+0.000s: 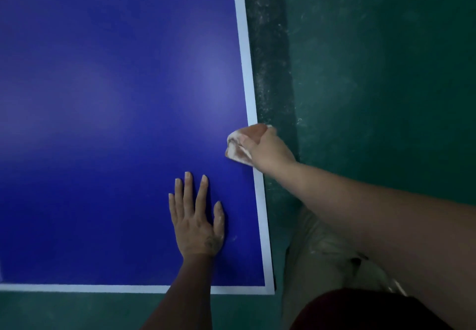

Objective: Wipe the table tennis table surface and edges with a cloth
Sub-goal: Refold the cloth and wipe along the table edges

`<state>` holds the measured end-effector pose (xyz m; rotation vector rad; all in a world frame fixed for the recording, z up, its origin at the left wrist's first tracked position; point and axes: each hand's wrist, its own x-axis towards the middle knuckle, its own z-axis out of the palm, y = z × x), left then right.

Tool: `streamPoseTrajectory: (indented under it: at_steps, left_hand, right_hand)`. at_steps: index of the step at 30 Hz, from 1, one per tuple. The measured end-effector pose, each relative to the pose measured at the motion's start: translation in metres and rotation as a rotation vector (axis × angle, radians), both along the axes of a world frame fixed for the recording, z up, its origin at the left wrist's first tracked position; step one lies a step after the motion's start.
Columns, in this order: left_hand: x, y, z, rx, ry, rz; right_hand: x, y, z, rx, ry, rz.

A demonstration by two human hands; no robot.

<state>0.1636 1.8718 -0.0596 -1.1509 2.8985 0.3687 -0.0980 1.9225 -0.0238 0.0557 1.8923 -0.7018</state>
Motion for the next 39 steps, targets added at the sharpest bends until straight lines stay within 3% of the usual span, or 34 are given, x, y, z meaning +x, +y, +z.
streamPoseTrajectory:
  at_steps: [8, 17, 24, 28, 32, 39]
  left_hand:
    - [0.000, -0.003, 0.004, 0.005, -0.015, -0.007]
    - [-0.017, -0.007, 0.006, 0.030, 0.012, 0.050]
    - [-0.172, -0.096, 0.012, 0.020, 0.243, 0.114]
    - [-0.294, -0.165, 0.014, 0.108, 0.213, 0.175]
    - [-0.384, -0.221, 0.009, 0.030, 0.132, 0.308]
    - [-0.402, -0.230, 0.005, -0.075, 0.022, 0.378]
  right_hand:
    - [0.039, 0.035, 0.022, 0.001, -0.039, 0.043]
    - [-0.045, -0.022, 0.019, 0.012, -0.064, 0.034]
    - [-0.021, -0.009, 0.015, -0.019, -0.013, 0.096]
    - [-0.030, -0.012, 0.009, -0.010, -0.055, 0.116]
    - [-0.040, -0.026, 0.004, 0.021, -0.106, 0.051]
    - [-0.107, -0.083, 0.001, 0.050, -0.046, 0.019]
